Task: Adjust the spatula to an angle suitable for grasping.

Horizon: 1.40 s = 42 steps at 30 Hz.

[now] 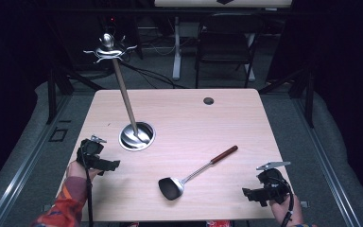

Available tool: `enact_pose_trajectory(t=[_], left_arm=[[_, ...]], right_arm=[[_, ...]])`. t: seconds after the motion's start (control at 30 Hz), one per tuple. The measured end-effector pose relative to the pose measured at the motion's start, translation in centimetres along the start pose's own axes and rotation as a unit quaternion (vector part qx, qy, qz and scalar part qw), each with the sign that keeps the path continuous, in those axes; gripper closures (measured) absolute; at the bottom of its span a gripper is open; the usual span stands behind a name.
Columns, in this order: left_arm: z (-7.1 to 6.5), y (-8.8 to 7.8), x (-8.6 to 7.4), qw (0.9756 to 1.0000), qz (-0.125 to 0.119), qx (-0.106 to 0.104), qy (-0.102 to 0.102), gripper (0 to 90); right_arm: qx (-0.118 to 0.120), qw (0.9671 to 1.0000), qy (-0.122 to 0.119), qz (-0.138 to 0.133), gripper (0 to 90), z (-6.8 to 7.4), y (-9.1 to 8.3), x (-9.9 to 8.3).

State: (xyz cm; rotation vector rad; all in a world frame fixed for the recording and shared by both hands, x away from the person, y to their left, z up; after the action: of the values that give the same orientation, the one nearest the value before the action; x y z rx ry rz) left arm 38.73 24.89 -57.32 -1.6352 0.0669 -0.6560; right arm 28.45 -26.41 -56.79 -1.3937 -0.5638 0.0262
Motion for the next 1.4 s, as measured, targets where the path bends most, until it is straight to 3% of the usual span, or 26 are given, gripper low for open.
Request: enact_pose_trajectory(t=[0.3,0.43,0.5,0.73,0.97,1.2,1.4], left_arm=[[-0.4,-0.1,0.1,1.0,0.002,-0.003,0.007,0.1],[-0.9,-0.3,0.2,0.9998,-0.003,-0.016,0.007,0.1],[-1.5,-0.6,0.5,0.9993,-0.01,-0.033,0.01,0.1],[-4.4,-0.8,1.6,0.9974,-0.014,-0.053,0.047,0.0],[-6.6,-0.8,2.8,0.9963,-0.013,-0.063,0.056,0.0],[-9.3,-0.5,4.3,0.9932,-0.013,-0.077,0.087,0.0],[-11.2,0.1,5.4,0.9923,-0.01,-0.083,0.092,0.0]], right_arm=[[-0.001,0.9999,-0.015,0.0,15.2,0.5,0.1,0.2],[0.0,0.9998,-0.019,0.001,15.2,0.7,0.2,0.3],[0.0,0.9998,-0.021,0.001,15.2,0.8,0.2,0.4],[-0.003,0.9997,-0.022,0.004,15.2,0.8,0.2,0.4],[-0.006,0.9998,-0.02,0.005,15.2,0.7,0.3,0.4],[-0.003,0.9998,-0.017,0.008,15.2,0.7,0.5,0.3],[-0.004,0.9998,-0.014,0.012,15.2,0.5,0.5,0.2]])
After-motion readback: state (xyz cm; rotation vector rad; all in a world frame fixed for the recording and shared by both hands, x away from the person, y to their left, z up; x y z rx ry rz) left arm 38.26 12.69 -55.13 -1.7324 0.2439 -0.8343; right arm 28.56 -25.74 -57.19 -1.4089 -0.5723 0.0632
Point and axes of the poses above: each handheld gripper's, and its own axes: y roughly forward along the jaws, x roughly out of its top, z roughly to its left, the point moved 6 cm from there along y, roughly forward along the jaws, and after that the axes turned 9 degrees about z, right-handed, at the moved point
